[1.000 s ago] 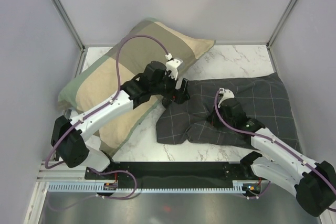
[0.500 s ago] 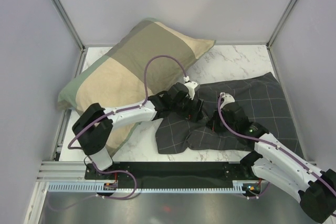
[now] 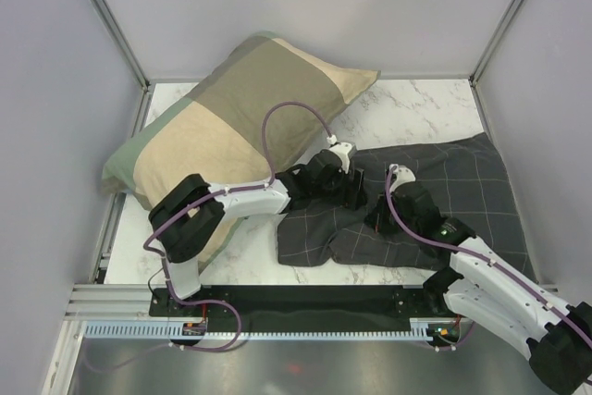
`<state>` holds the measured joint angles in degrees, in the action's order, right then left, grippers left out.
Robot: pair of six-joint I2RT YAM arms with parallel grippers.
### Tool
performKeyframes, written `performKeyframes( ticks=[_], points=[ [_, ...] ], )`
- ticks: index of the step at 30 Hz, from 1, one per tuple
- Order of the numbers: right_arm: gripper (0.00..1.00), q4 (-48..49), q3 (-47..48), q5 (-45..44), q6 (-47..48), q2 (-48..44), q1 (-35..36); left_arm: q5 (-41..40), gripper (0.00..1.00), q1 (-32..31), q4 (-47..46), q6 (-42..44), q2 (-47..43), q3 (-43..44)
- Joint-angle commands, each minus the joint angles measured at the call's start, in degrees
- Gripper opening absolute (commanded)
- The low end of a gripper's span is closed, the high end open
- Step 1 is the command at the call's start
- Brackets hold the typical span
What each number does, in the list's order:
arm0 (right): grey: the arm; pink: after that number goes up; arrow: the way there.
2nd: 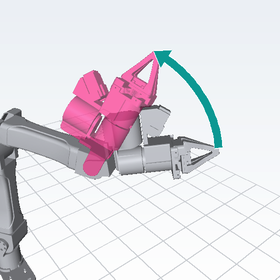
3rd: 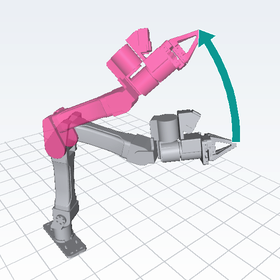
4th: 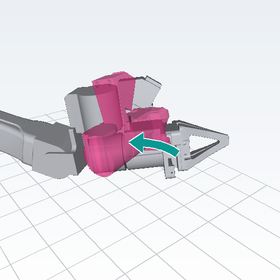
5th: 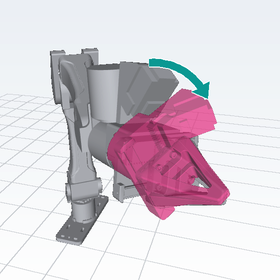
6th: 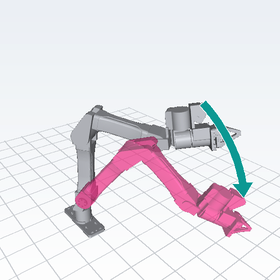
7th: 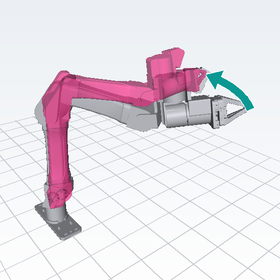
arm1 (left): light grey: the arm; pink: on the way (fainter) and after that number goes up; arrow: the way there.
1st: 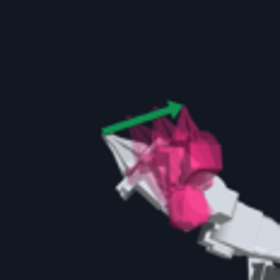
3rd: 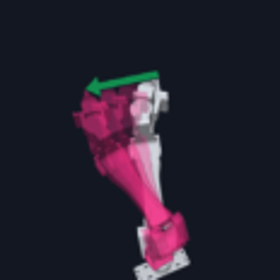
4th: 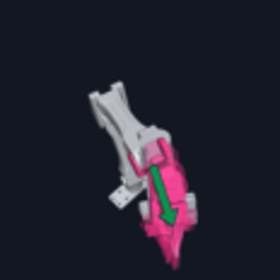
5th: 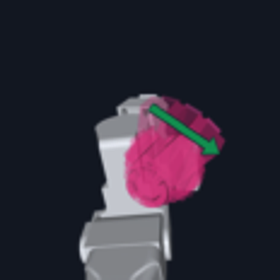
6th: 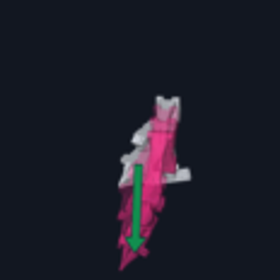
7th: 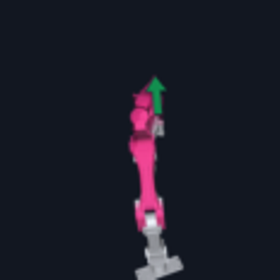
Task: Remove the pillowcase from the pillow
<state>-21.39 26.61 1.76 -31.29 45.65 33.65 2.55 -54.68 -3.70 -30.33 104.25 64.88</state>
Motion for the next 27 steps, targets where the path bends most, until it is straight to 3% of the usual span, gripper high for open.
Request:
performKeyframes(
  ticks=[1, 2, 3, 5, 7, 8, 9, 11, 13, 15, 18, 27],
  points=[
    [0.0, -2.5, -0.1, 4.1, -1.6, -1.1, 1.0, 0.9, 0.69, -1.1, -5.9, -3.8, 4.1, 3.0],
    [0.0, -2.6, 0.0, 4.3, -1.8, -1.1, 1.0, 1.3, 0.36, -1.2, -6.2, -4.6, 5.1, 3.0],
    [0.0, -2.8, 0.3, 4.3, -1.8, -1.2, 1.0, 1.8, 0.2, -1.4, -6.4, -5.2, 5.4, 3.1],
    [0.0, -3.8, 0.6, 4.2, -1.8, -1.3, 1.0, 2.6, 0.02, -1.4, -6.8, -6.1, 6.1, 3.1],
    [0.02, -5.9, 1.8, 2.6, -1.6, -1.6, 1.0, 2.1, 0.02, -1.4, -7.5, -6.2, 5.8, 2.2],
    [0.09, -6.8, 2.4, 2.1, -1.4, -1.8, 1.0, 1.0, 0.02, -1.4, -7.5, -6.4, 5.4, 1.6],
    [0.21, -7.9, 3.9, 1.4, -1.3, -2.1, 1.0, -0.5, 0.02, -1.3, -7.5, -6.4, 3.5, -0.2],
    [0.33, -10.9, 5.6, -0.8, -1.1, -2.4, 1.0, -6.0, 0.02, -1.0, -7.4, -7.1, 0.9, -2.4],
    [0.56, -13.4, 8.1, -2.7, -0.8, -2.8, 0.9, -10.5, 0.02, -0.5, -7.4, -7.3, -3.6, -6.2],
    [0.69, -14.7, 10.1, -4.0, -0.8, -2.9, 1.0, -13.2, 0.02, -0.3, -7.2, -6.9, -6.4, -9.4],
    [0.72, -17.2, 12.1, -6.4, -0.7, -2.5, 1.0, -18.7, 0.02, -0.3, -6.3, -7.6, -10.9, -13.6],
    [0.7, -20.1, 11.6, -12.9, -7.5, -2.1, 0.9, -22.2, 0.02, -0.4, -6.9, -11.2, -19.6, -22.8]
  ],
)
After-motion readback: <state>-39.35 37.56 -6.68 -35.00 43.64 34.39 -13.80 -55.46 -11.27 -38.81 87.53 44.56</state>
